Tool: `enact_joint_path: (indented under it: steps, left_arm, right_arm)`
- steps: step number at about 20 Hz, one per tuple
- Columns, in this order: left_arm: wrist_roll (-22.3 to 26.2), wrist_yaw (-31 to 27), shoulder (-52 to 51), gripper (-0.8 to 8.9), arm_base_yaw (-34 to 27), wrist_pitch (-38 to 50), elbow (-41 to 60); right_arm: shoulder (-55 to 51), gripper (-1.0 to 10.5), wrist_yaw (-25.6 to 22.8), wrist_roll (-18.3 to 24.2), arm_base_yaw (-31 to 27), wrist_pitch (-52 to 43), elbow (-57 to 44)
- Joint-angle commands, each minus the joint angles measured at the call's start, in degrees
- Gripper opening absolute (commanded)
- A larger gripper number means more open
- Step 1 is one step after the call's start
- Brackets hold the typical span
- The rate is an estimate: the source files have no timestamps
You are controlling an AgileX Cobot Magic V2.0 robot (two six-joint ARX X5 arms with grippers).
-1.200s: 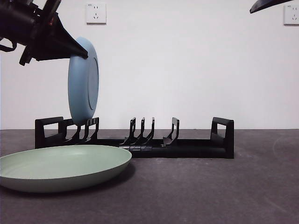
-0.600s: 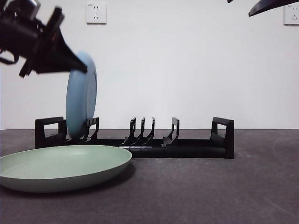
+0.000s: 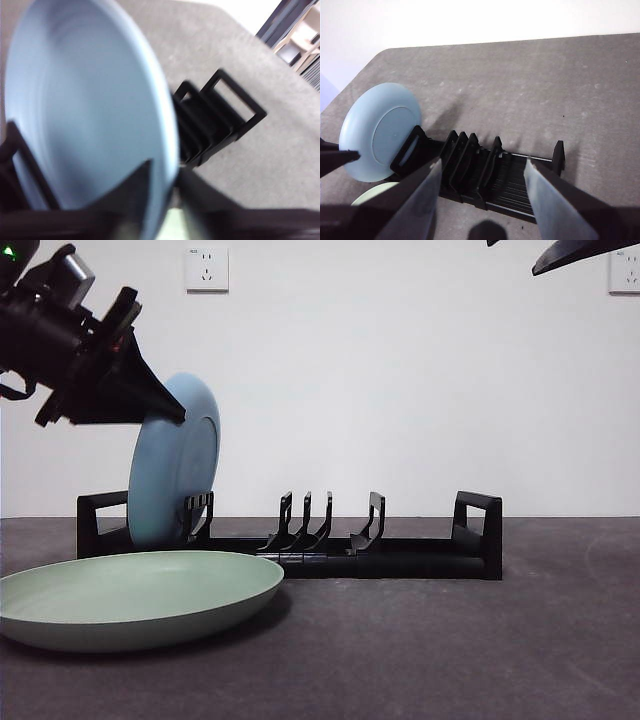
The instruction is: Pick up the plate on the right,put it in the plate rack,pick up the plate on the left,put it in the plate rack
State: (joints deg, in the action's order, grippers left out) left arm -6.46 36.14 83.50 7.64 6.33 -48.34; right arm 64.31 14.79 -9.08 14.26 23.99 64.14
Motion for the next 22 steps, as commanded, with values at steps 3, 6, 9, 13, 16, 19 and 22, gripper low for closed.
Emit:
enact_joint_path:
  steps: [3,6,9,13,16,19,22]
  left_arm:
    - [1.0,-0.1,0.0,2.57,-0.1,-1.0,0.2]
    - [1.5,-0.1,-1.6,2.57,-0.1,-2.2,0.2]
    - [2.2,-0.1,-4.8,2.6,0.0,-3.5,0.2]
    - [3.0,-0.3,-11.1,2.61,0.0,-5.3,0.2]
    - [4.9,-2.1,-17.4,2.61,0.4,-7.1,0.2]
    - [9.3,-8.2,-28.2,2.61,1.9,-12.2,0.2]
    - [12.9,-15.8,-37.7,2.61,3.6,-16.7,0.2]
  right_arm:
    - [0.4,2.8,0.4,-0.6,0.2,0.2,-0.2]
    - [0.7,2.8,2.6,-0.6,0.5,1.7,-0.2]
    - [1.7,2.8,7.6,-1.0,1.5,3.1,-0.2]
    - [3.8,2.8,10.7,-1.0,3.9,4.5,-0.2]
    - [6.2,2.8,10.8,-1.0,7.2,5.2,-0.2]
    - [11.4,2.8,10.7,-1.0,12.4,5.1,-0.2]
    - [17.6,2.8,10.2,-1.0,16.4,4.3,-0.2]
